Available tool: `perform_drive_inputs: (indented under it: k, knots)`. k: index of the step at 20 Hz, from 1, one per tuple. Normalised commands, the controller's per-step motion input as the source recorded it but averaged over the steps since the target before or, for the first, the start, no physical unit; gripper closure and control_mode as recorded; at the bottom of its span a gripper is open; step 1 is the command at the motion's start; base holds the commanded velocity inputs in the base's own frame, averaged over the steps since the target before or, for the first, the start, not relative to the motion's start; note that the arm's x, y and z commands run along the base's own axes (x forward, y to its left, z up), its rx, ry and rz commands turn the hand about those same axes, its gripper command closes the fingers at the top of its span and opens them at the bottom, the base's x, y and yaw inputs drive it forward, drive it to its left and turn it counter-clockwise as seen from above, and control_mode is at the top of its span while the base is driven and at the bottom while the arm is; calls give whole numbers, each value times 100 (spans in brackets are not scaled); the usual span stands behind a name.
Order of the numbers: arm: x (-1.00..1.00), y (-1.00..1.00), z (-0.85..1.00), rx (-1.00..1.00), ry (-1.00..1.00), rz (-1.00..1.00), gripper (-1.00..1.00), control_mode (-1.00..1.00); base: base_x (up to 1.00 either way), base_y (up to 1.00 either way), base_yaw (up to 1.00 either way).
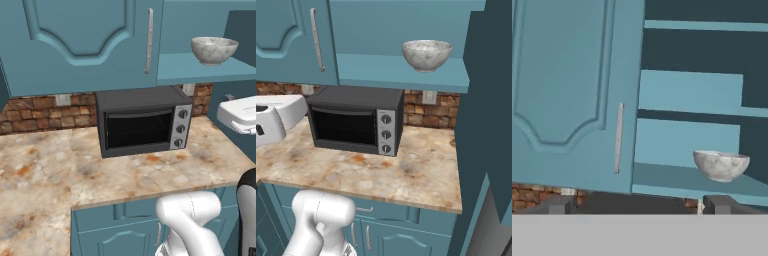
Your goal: Move the bowls from the cabinet to the plates on the dining table.
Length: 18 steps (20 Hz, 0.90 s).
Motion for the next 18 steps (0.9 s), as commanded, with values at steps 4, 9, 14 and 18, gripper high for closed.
perform_drive_inputs:
  k: [4,9,14,18]
  knots:
    - [0,13,7,10,-14,11,-100,-100,0,0,0]
    - [0,20,12,4,-13,6,-100,-100,0,0,0]
    - [4,27,7,0,-7,1,-100,-100,0,0,0]
    - [18,11,0,0,0,0,-100,-100,0,0,0]
